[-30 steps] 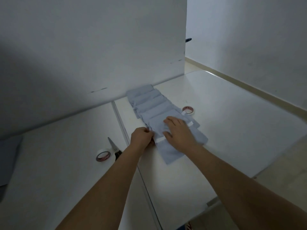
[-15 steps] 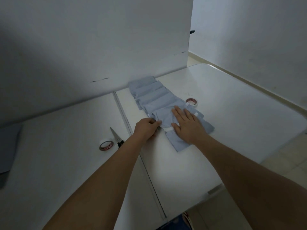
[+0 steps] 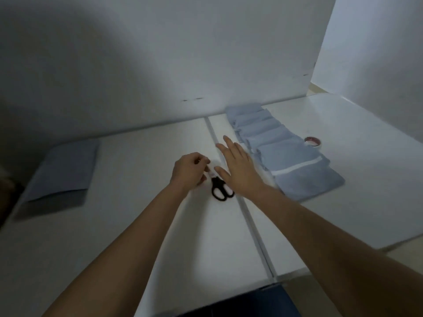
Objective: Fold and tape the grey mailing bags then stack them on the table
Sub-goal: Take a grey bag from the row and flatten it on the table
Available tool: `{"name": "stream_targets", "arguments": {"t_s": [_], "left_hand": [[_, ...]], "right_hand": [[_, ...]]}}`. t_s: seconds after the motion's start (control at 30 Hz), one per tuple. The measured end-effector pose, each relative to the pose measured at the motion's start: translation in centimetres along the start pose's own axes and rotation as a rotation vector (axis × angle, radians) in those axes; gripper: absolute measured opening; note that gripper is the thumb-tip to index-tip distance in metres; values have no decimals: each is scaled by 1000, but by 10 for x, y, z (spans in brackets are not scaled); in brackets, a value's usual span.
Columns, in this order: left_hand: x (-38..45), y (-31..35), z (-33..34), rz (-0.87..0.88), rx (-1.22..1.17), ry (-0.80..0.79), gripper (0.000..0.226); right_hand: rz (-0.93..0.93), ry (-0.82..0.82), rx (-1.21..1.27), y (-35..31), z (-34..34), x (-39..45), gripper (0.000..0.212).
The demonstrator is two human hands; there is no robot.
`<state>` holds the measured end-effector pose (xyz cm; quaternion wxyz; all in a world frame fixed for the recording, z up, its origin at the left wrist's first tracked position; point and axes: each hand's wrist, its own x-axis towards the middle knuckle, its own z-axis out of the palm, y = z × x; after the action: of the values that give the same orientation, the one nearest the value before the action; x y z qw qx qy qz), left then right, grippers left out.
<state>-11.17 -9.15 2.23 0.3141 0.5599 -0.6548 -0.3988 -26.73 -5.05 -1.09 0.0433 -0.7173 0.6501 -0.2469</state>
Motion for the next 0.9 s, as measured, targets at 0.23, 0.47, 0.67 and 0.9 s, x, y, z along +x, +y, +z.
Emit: {"name": "stream_targets", "arguments": {"t_s": [0.23, 0.47, 0.67, 0.9], "left_hand": [[-20, -62, -126, 175, 91, 384, 19], [4, -162, -212, -62, 507, 293, 32], [9, -193, -220, -238, 846, 79, 51], [-9, -156, -183, -233, 1051, 84, 50]], "right_hand": [[-179, -15, 102, -97, 47, 29, 55], [-206, -70, 40, -137, 78, 31, 53], [-3, -65, -155, -118, 89, 27, 44], [91, -102, 154, -103, 89, 29, 31]]}}
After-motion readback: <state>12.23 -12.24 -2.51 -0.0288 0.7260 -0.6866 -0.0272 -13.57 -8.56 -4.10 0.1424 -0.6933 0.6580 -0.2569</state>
